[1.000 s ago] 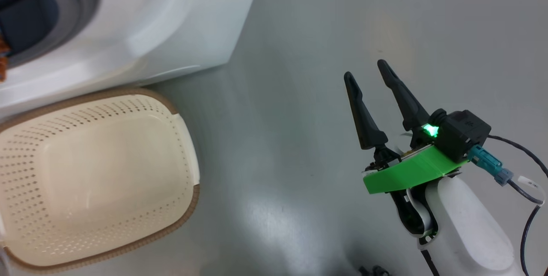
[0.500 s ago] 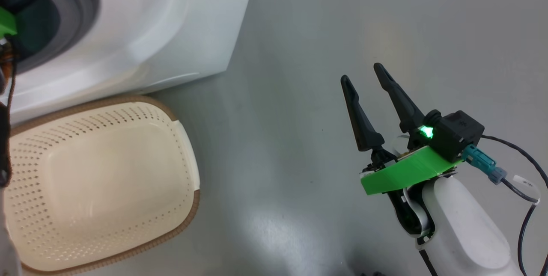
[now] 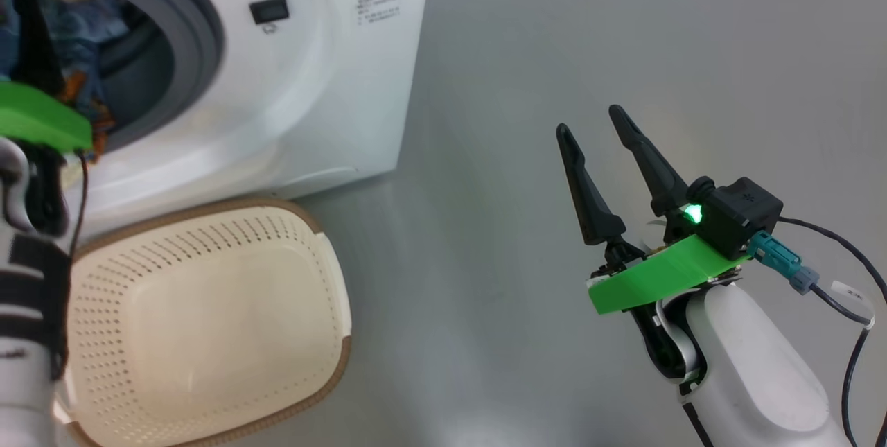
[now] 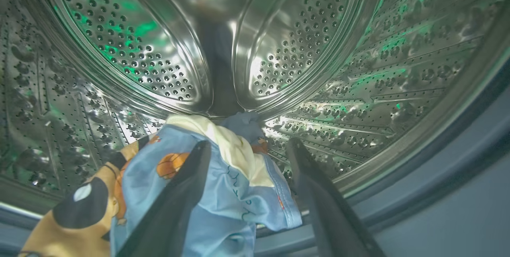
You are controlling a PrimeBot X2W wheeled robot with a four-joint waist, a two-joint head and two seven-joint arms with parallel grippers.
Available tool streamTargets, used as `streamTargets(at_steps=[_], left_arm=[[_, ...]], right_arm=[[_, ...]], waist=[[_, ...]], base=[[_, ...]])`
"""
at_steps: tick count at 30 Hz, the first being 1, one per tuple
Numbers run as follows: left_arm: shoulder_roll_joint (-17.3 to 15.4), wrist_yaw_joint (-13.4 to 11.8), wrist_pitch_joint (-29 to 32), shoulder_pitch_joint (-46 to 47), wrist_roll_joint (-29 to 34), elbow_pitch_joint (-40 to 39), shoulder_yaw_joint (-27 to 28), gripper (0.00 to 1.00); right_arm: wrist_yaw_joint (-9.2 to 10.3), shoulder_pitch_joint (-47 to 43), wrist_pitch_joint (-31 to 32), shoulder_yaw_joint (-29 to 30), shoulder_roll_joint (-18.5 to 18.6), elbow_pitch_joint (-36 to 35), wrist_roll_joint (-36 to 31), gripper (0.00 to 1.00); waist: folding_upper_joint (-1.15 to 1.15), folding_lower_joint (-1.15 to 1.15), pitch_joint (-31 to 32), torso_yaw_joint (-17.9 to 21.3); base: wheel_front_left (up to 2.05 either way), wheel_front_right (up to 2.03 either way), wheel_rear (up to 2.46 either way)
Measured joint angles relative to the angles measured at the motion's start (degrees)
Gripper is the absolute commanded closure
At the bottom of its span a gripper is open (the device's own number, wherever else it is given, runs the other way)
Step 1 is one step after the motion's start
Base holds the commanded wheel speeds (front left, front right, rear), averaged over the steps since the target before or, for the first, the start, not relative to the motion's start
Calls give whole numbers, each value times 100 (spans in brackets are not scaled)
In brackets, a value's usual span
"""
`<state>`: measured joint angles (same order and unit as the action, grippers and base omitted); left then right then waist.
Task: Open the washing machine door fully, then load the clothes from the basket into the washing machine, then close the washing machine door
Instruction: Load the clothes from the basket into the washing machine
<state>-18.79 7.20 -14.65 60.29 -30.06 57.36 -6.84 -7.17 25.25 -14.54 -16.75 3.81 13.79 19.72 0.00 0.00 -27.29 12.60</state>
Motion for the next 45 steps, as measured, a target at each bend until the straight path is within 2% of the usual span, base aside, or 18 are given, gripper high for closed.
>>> streamTargets(at_steps=[15,23,36,45], left_arm=[[370,0,0,-2213,114,-1548,589,0],[660,0,1,-3281,211,-2162,681,0],[783,0,1,-4295,358,-2931,744,0],[1045,0,1,-4737,401,-3309,949,0]], right_arm=[[0,-354,0,-149,231,237,212,0],[0,-700,0,-113,378,314,338,0],[0,-945,0,-4,519,287,498,0],[0,-945,0,36,564,260,502,0]], waist=[[0,0,1119,-307],[0,0,1644,-513],[0,0,2148,-952],[0,0,2246,-1074]], base=[[0,0,0],[0,0,0],[0,0,0],[0,0,0]])
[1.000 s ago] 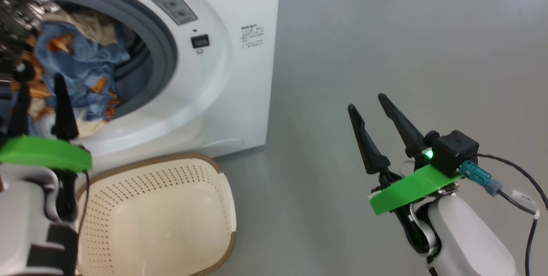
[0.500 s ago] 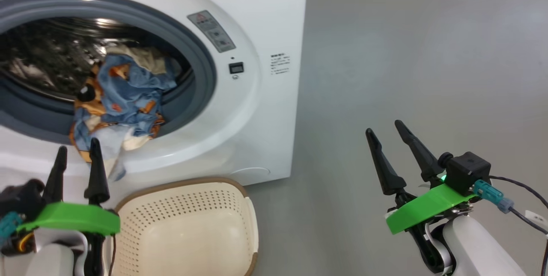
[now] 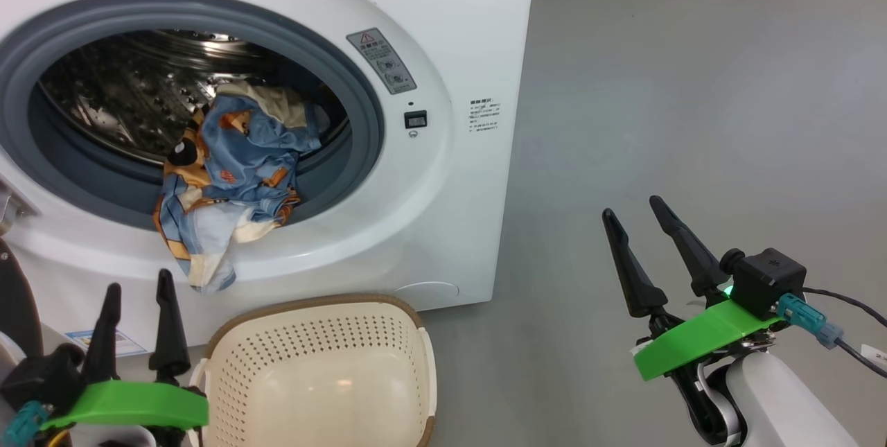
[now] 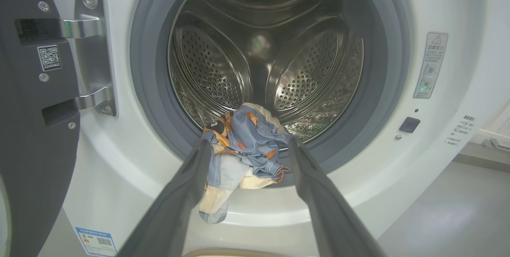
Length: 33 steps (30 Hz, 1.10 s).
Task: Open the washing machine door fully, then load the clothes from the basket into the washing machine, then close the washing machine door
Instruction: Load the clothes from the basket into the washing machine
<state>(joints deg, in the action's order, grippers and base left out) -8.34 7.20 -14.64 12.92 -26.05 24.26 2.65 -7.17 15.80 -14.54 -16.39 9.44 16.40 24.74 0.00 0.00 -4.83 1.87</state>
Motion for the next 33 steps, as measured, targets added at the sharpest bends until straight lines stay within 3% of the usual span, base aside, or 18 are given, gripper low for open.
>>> streamTargets(at_steps=[20,27,33], left_arm=[[112,0,-1,-61,102,-98,44,0],[31,0,13,24,83,610,-86,0],[-163,0,59,643,-87,1519,-171,0]], right_arm=[[0,0,0,11,4,-2,-2,0],[0,2,0,11,2,-37,-20,0],[0,22,0,14,-18,-83,-65,0]], waist=[[0,0,-58,13],[0,0,-208,50],[0,0,-454,119]], base=[[0,0,0],[0,0,0],[0,0,0]])
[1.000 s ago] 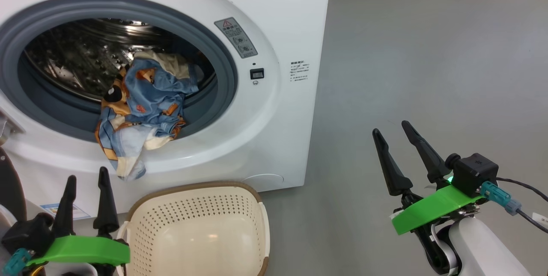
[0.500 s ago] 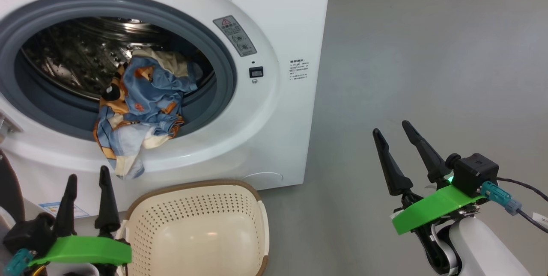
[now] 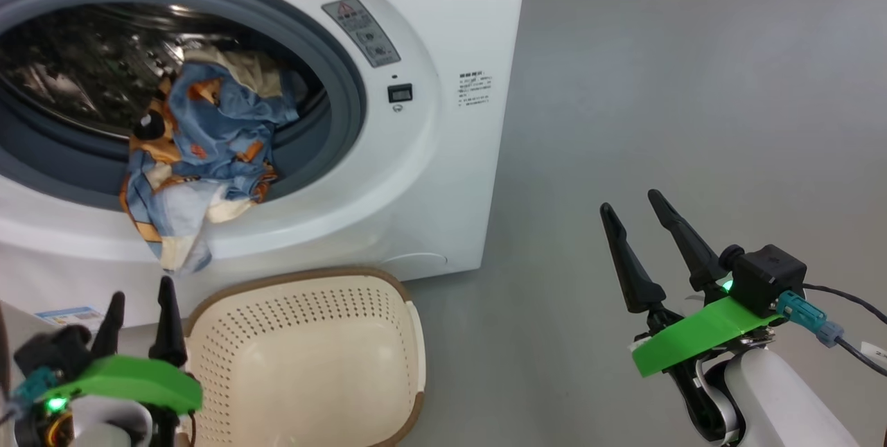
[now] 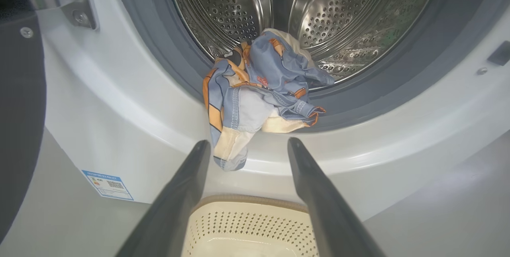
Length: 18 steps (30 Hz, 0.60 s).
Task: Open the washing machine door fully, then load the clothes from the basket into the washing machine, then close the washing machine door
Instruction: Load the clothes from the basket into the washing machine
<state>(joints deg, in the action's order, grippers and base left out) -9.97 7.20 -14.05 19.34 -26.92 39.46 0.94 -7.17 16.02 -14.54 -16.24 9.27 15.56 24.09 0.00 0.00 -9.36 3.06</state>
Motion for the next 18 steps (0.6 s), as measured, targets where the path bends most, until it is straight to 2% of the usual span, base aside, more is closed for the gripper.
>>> streamTargets(at_steps=[9,18], left_arm=[[-380,0,-8,1018,-267,1289,-311,0],[-732,4,-18,1885,-269,2137,-573,0]], right_arm=[[0,273,0,22,-93,-88,-143,0],[0,483,0,138,-215,-211,-299,0]], waist=[[0,0,-525,196],[0,0,-1150,462]], base=[[0,0,0],[0,0,0]])
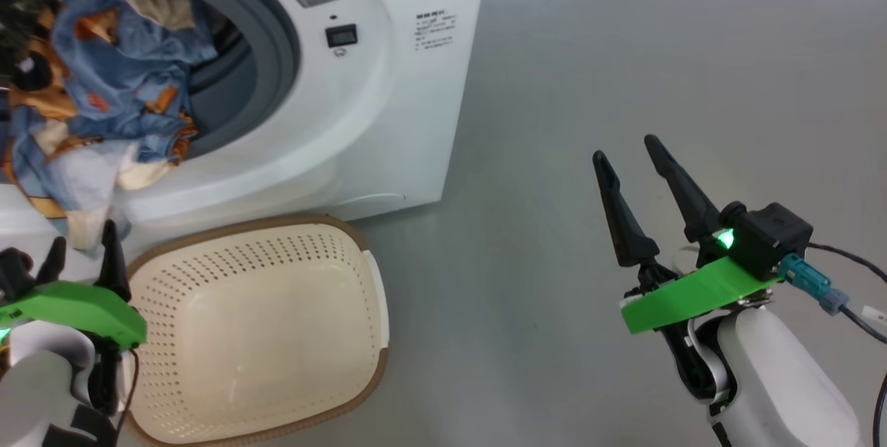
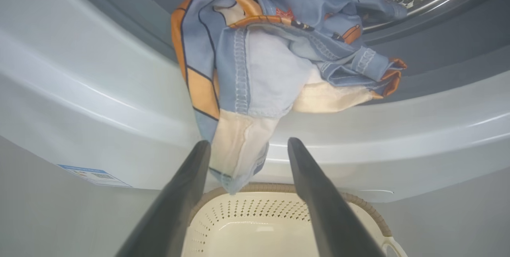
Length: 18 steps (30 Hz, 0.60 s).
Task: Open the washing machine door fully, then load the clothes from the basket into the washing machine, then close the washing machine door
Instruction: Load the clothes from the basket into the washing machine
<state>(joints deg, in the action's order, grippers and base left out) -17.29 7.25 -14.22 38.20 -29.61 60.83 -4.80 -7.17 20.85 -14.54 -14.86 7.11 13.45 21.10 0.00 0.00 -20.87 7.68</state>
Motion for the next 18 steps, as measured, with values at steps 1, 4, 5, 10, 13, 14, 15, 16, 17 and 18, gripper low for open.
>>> streamTargets(at_steps=[1,4,5,10,13,14,15,16,17,18], left_arm=[[-23,4,0,61,0,73,-1,0],[-112,3,0,214,4,289,3,0],[-134,2,0,271,16,370,5,0],[-160,-103,-9,482,47,554,115,0],[-208,-158,-10,584,46,569,212,0],[-234,-181,-10,624,46,570,246,0],[-260,-183,-14,659,46,565,282,0],[-290,-186,-15,681,47,544,311,0],[-315,-187,-15,706,47,525,332,0],[-332,-193,-16,735,52,504,352,0]], right_arm=[[0,18,0,12,-11,-22,-1,0],[0,22,0,18,-37,-32,-16,0],[0,27,0,18,-48,-33,-18,0],[0,103,0,21,-102,-75,-59,0],[0,105,0,21,-114,-80,-99,0],[0,107,0,21,-116,-81,-99,0],[0,110,0,22,-120,-82,-102,0],[0,114,0,22,-122,-85,-107,0],[0,114,0,23,-122,-88,-107,0],[0,116,0,23,-124,-90,-108,0]], waist=[[0,0,-54,26],[0,0,-199,102],[0,0,-240,126],[0,0,-402,227],[0,0,-474,266],[0,0,-498,276],[0,0,-518,283],[0,0,-539,289],[0,0,-559,294],[0,0,-577,298]], base=[[0,0,0],[0,0,0],[0,0,0],[0,0,0],[0,0,0],[0,0,0],[0,0,0],[0,0,0],[0,0,0],[0,0,0]])
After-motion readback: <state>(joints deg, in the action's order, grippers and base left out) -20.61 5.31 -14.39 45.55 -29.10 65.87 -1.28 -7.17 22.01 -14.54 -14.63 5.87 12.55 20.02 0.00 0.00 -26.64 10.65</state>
